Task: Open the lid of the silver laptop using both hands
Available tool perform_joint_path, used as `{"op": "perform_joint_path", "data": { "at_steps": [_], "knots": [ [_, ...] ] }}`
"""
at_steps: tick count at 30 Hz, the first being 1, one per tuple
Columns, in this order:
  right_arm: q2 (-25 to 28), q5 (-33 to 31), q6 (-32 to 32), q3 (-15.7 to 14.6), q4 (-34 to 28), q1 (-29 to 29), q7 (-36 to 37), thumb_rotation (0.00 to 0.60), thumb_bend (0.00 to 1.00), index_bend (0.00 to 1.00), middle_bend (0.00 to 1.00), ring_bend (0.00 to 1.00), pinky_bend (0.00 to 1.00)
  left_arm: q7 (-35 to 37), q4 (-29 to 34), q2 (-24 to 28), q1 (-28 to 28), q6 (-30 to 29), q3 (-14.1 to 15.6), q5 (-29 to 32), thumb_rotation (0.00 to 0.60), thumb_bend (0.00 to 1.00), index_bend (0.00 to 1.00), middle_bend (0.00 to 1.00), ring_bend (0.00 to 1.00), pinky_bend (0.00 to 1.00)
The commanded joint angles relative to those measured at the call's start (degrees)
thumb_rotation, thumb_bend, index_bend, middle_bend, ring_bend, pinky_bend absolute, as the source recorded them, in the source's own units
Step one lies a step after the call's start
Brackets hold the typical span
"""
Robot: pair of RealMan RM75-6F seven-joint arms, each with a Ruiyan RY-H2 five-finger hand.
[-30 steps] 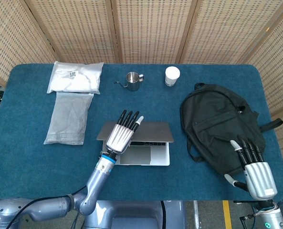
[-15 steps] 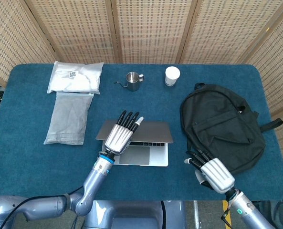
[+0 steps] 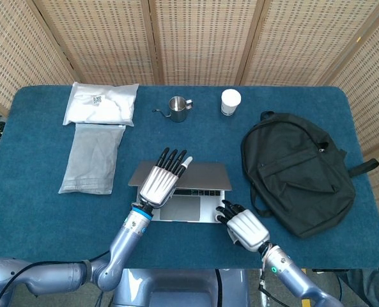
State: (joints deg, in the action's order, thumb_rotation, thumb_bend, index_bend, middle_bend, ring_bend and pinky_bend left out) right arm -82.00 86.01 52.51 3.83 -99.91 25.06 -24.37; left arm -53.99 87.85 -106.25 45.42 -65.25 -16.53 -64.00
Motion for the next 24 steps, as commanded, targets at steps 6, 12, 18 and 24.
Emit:
{"op": "perform_joint_path", "data": {
  "at_steps": [6,12,18,24],
  "knots": [
    [-5.58,-10.43,-2.78,1.98,-0.49,3.87,-10.32,0.600,0.81,0.28,0.18,0.10,0.23,0.93,0.12,1.15,0.81,0.26,0.23,1.36,0.600,0.54,0.00,0.00,0.00,0.00],
    [-6.98,-14.31,-2.47,1.97,0.66,5.04,-12.89,0.600,0.81,0.28,0.18,0.10,0.23,2.12,0.08,1.87,1.12,0.25,0.62,1.36,0.600,0.54,0.00,0.00,0.00,0.00],
    [-7.96,-17.19,-1.50,1.39,1.27,5.93,-14.23,0.600,0.81,0.28,0.18,0.10,0.23,4.50,-0.27,2.52,1.40,0.25,0.93,0.87,0.600,0.54,0.00,0.00,0.00,0.00],
    [-8.06,-18.42,-0.91,0.75,1.58,6.72,-14.74,0.600,0.81,0.28,0.18,0.10,0.23,5.33,-1.48,2.93,1.63,-0.20,1.01,0.88,0.600,0.54,0.00,0.00,0.00,0.00]
  ]
}}
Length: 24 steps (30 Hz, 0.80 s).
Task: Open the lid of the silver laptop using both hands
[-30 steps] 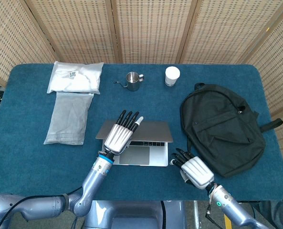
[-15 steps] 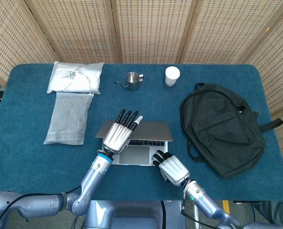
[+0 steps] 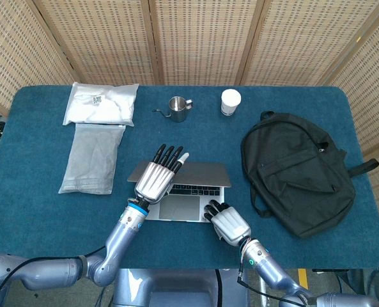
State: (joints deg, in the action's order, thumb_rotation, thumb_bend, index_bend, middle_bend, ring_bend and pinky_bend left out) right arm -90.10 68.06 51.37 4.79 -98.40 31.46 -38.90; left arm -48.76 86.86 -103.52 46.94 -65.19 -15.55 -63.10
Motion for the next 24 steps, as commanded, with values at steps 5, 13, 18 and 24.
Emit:
{"op": "perform_joint_path", "data": {
  "at_steps": [5,13,18,24],
  "knots": [
    [0.59,-2.01,0.82,-0.82,-0.38,1.07,-1.28,0.600,0.81,0.28,0.18,0.10,0.23,2.07,-1.58,0.83,0.30,-0.05,-0.47,0.53,0.600,0.54,0.00,0.00,0.00,0.00],
    [1.63,-3.52,1.64,-2.29,-0.81,2.11,-2.43,0.600,0.81,0.28,0.18,0.10,0.23,4.56,-2.52,2.63,0.73,0.22,-1.38,1.26,0.600,0.54,0.00,0.00,0.00,0.00],
    [1.61,-3.93,2.07,-3.26,-0.42,2.42,-2.66,0.600,0.81,0.28,0.18,0.10,0.23,4.39,-3.23,3.47,1.29,0.41,-2.15,2.60,0.600,0.54,0.00,0.00,0.00,0.00],
    [1.09,-3.09,2.57,-4.40,0.85,2.52,-1.40,0.600,0.81,0.28,0.18,0.10,0.23,3.54,-3.93,4.58,2.52,1.02,-3.16,4.53,0.600,0.54,0.00,0.00,0.00,0.00]
  ]
}}
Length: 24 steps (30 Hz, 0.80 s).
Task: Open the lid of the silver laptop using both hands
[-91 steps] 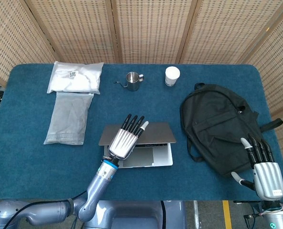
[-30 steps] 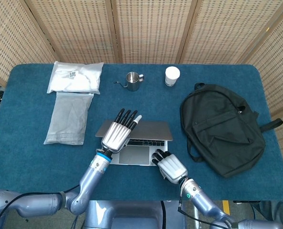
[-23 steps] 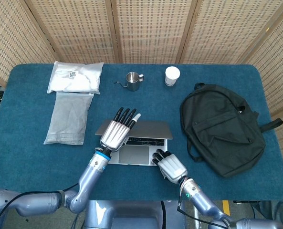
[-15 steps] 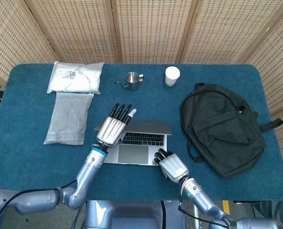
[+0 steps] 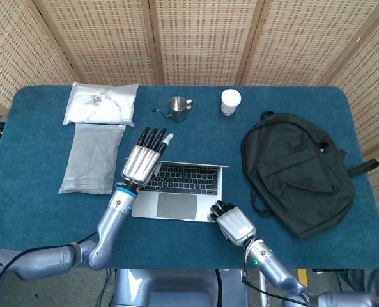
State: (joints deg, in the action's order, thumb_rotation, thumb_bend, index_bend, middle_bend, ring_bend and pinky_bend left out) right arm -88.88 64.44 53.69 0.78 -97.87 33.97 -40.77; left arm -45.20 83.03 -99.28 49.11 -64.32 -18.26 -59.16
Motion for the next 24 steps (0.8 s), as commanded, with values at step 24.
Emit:
{"op": "perform_joint_path", "data": {
  "at_steps": [24],
  "knots": [
    [-0.48,5.77,1.41,-2.67,0.91,0.41,3.44,0.600,0.81,0.28,0.18,0.10,0.23,0.22,-10.40,-0.32,7.41,4.28,-2.88,4.10,0.600,0.46,0.00,0.00,0.00,0.00]
  ]
}}
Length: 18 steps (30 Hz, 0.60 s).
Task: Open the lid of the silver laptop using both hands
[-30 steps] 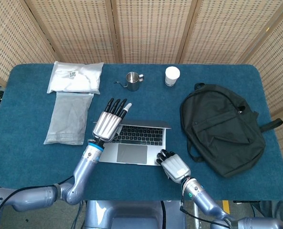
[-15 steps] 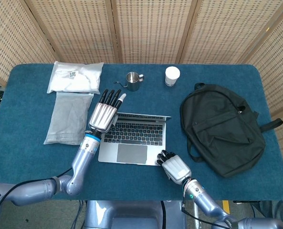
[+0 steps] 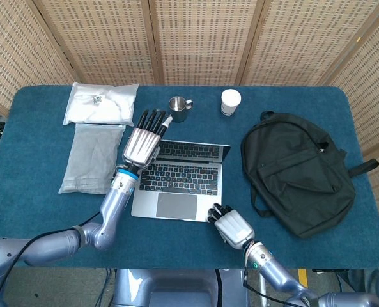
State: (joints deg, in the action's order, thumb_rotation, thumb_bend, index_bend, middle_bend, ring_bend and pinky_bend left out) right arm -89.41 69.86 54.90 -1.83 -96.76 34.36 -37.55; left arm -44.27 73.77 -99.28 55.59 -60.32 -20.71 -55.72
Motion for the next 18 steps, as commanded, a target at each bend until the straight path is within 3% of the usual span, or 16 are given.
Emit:
{"op": "perform_joint_path", "data": {
  "at_steps": [1,18],
  "knots": [
    [0.13,0.53,0.30,-0.06,-0.35,0.02,0.32,0.600,0.81,0.28,0.18,0.10,0.23,-1.15,-1.54,-0.36,1.30,0.33,-0.50,0.91,0.600,0.46,0.00,0.00,0.00,0.00],
    [0.63,0.73,0.66,-0.29,-0.40,0.02,1.03,0.600,0.81,0.28,0.18,0.10,0.23,-1.92,-5.68,-0.88,3.84,-0.16,-0.64,2.85,0.600,0.46,0.00,0.00,0.00,0.00]
  ]
}}
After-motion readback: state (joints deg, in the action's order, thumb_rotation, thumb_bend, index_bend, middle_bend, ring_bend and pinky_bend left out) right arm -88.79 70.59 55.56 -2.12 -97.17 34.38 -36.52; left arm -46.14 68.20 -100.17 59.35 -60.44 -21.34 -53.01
